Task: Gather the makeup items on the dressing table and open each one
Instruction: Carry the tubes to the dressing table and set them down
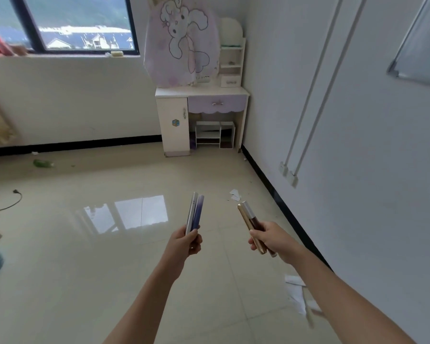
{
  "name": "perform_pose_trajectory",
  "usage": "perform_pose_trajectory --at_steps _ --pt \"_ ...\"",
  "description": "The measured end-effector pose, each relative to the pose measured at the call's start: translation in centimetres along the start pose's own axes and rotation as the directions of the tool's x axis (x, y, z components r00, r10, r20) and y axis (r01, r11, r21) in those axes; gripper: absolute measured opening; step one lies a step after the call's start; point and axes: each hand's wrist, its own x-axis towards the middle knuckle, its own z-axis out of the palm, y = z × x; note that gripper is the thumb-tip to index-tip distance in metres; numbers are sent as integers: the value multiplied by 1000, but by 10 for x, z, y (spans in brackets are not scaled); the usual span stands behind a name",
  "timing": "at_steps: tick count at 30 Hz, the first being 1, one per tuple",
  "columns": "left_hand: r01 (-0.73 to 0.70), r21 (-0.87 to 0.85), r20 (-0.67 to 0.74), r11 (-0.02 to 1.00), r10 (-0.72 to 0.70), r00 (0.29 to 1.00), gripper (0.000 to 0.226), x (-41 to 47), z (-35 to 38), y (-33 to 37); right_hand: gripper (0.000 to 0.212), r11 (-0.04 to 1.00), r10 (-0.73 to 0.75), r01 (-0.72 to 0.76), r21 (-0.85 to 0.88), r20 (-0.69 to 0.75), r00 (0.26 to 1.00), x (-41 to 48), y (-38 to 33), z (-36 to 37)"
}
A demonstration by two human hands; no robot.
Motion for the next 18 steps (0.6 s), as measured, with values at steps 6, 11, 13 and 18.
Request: perform_pose_trajectory --at_steps 6,11,13,18 --pt "-26 -72 -109 997 19 994 18 70 18 20 14 1000 -11 13 -28 95 995 84 -22 -42" --pt "13 -77 -161 997 -26 987 17 120 9 22 16 1000 -1 7 -29 177 984 149 -38 -44" --pt "11 -77 -182 997 -25 983 17 146 -3 27 21 999 -6 16 -51 190 982 180 -51 -41" --pt "-18 -65 -185 998 5 983 17 224 -33 57 22 997 -53 62 -40 182 982 251 -95 -37"
